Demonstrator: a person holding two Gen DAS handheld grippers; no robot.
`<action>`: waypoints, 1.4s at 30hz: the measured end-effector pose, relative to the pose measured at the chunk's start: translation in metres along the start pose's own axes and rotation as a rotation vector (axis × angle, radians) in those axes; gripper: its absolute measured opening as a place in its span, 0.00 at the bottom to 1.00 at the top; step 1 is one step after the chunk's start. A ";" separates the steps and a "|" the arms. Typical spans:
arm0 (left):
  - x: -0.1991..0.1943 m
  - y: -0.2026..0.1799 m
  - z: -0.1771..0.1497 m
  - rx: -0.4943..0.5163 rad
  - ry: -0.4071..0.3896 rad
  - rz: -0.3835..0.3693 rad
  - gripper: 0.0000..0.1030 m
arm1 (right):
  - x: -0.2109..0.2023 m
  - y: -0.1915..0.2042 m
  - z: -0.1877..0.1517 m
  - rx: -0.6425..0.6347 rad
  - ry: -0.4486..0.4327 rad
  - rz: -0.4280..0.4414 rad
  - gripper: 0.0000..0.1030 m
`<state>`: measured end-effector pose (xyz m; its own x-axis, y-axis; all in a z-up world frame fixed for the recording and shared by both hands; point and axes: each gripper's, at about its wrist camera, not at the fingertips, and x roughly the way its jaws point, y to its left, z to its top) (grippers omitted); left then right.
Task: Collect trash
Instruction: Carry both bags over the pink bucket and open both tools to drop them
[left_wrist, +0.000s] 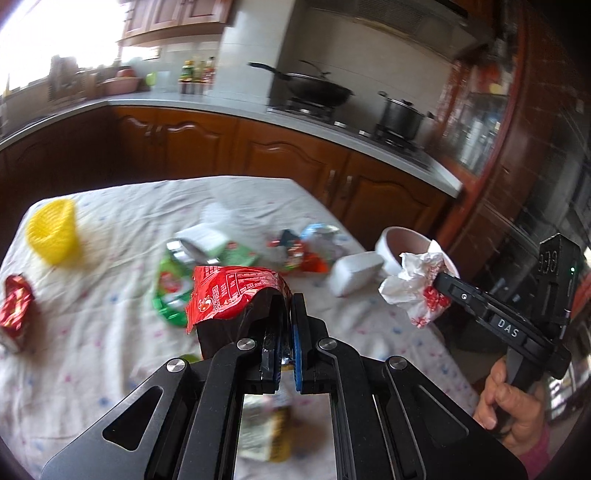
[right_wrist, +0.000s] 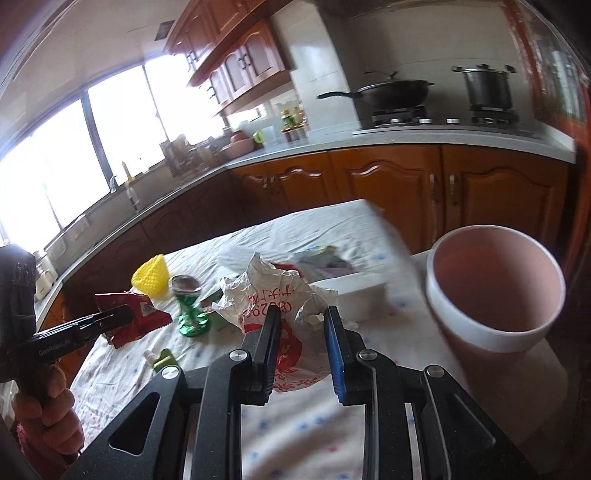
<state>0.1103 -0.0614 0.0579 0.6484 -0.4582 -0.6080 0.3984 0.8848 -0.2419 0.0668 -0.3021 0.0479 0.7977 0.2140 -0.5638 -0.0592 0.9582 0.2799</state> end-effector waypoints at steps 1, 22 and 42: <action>0.005 -0.008 0.002 0.011 0.005 -0.015 0.03 | -0.003 -0.004 0.000 0.004 -0.004 -0.009 0.24; 0.084 -0.124 0.037 0.147 0.101 -0.207 0.03 | -0.041 -0.118 0.011 0.185 -0.072 -0.179 0.24; 0.220 -0.219 0.083 0.149 0.285 -0.306 0.04 | -0.017 -0.209 0.040 0.266 -0.021 -0.268 0.24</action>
<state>0.2196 -0.3631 0.0400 0.2894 -0.6365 -0.7149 0.6470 0.6805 -0.3439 0.0900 -0.5136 0.0299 0.7758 -0.0441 -0.6295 0.3092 0.8961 0.3183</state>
